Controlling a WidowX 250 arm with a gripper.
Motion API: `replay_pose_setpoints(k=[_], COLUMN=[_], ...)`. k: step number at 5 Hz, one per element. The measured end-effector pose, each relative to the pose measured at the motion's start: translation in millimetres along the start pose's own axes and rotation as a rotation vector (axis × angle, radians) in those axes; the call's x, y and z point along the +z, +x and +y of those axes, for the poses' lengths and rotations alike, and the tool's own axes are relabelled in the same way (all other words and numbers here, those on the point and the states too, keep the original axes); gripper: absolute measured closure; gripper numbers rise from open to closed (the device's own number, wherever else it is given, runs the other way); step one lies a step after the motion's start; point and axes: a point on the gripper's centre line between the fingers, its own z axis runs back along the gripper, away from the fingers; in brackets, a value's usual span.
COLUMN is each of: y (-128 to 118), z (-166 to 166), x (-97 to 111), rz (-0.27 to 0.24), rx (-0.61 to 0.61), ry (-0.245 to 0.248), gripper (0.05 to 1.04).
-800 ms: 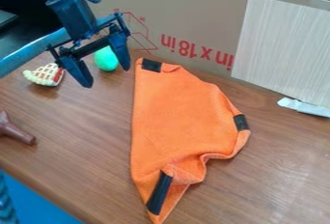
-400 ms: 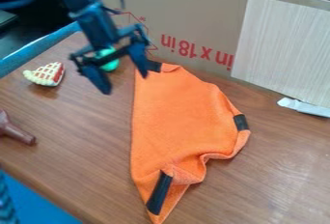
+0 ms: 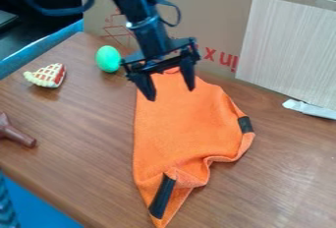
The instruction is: Unfold from top right to bottom left
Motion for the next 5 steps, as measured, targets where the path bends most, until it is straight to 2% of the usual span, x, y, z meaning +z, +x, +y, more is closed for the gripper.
replay_pose_setpoints(k=[1,2,4,5], y=[3.6,-2.3,-2.2,-2.4], z=[-20.4,-37.7,-53.7,-59.5], x=[-9.9,-22.3,-65.9,-80.1], rz=[-0.059,-0.085,-0.091,-0.079], rx=[0.017,0.031,0.029,0.028], ry=[0.072,0.12,0.199,0.203], gripper=[0.083,0.083,0.083,0.083])
